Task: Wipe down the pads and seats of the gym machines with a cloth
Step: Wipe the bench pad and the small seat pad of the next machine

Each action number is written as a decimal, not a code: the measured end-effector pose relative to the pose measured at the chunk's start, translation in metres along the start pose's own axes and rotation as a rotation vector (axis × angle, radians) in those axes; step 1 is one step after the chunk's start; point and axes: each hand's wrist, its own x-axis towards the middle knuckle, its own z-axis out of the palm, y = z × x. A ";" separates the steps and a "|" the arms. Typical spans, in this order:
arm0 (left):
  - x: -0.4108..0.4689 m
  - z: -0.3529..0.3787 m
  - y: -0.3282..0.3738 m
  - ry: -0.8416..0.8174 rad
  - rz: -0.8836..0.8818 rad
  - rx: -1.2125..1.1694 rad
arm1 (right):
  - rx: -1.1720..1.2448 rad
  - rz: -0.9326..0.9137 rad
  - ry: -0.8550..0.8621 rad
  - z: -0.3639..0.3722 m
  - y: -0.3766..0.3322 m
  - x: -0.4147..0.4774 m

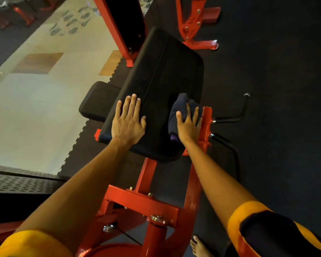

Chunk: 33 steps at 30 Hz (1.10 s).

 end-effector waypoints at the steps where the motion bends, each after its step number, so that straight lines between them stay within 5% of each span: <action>1: 0.001 0.000 0.004 -0.008 -0.018 0.006 | 0.000 0.027 0.018 0.000 -0.002 -0.001; 8: 0.007 0.001 0.030 -0.008 -0.126 0.030 | -0.018 -0.012 0.107 0.026 0.011 -0.081; 17: 0.010 0.002 0.034 0.003 -0.135 0.034 | 0.220 0.388 0.101 -0.005 0.014 0.018; 23: 0.008 0.003 0.035 0.008 -0.146 0.041 | 0.251 0.246 0.162 0.008 0.011 -0.077; 28: 0.010 0.001 0.038 0.008 -0.143 0.034 | 0.248 -0.073 0.401 -0.009 0.052 -0.004; 33: 0.010 0.001 0.038 0.001 -0.153 0.043 | 0.088 0.263 0.144 0.004 0.029 0.002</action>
